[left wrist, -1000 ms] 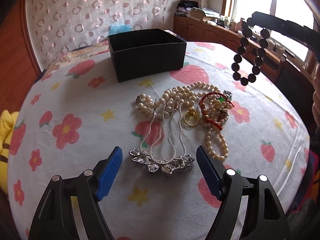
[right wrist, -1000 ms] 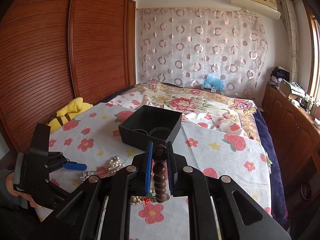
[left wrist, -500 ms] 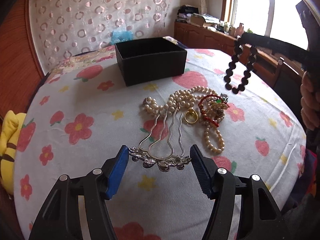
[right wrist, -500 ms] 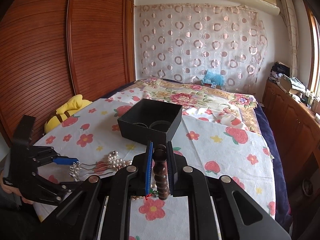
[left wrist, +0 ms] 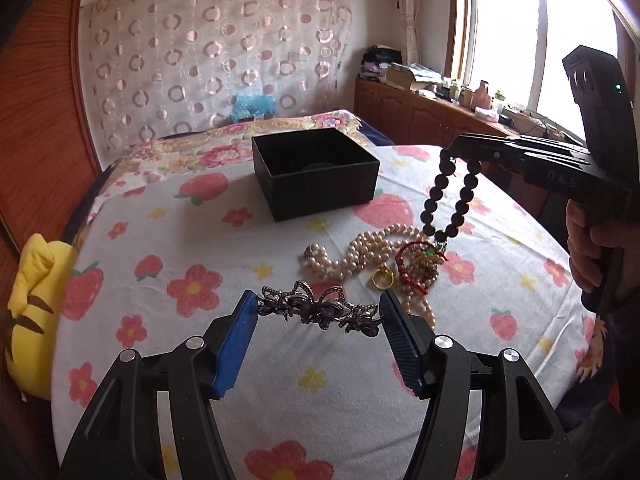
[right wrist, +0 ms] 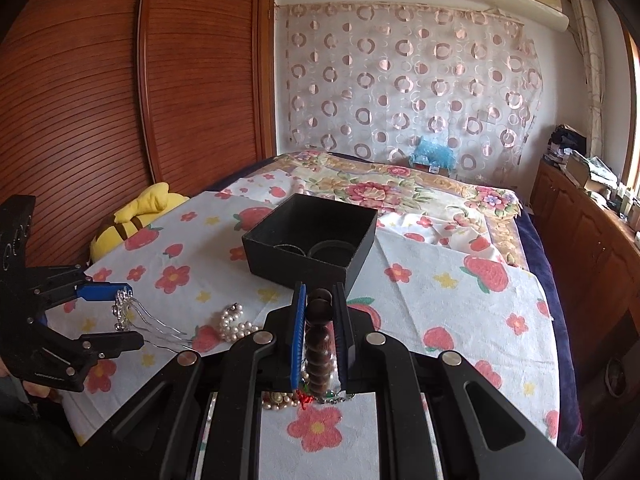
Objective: Organize jewelry
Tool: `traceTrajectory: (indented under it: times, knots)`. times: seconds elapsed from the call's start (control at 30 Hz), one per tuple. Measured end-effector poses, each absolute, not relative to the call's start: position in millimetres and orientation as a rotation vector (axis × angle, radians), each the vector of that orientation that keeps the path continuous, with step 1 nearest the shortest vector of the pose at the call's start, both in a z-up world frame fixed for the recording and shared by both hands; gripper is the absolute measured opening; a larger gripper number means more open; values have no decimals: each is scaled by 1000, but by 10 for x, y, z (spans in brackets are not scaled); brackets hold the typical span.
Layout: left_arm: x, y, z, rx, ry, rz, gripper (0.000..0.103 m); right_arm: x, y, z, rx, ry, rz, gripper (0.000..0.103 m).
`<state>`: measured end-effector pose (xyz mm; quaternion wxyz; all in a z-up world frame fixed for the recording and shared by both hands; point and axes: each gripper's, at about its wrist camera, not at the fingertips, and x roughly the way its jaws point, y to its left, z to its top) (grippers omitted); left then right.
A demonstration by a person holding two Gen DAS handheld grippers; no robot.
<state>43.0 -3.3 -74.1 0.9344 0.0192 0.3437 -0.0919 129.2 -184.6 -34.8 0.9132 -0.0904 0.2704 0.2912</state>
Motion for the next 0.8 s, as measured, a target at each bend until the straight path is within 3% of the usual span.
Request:
traceTrajectory:
  times: [0.8]
  knots:
    - [965, 126, -180, 29, 574, -163, 60, 2083, -1402, 135, -203, 541, 617, 15]
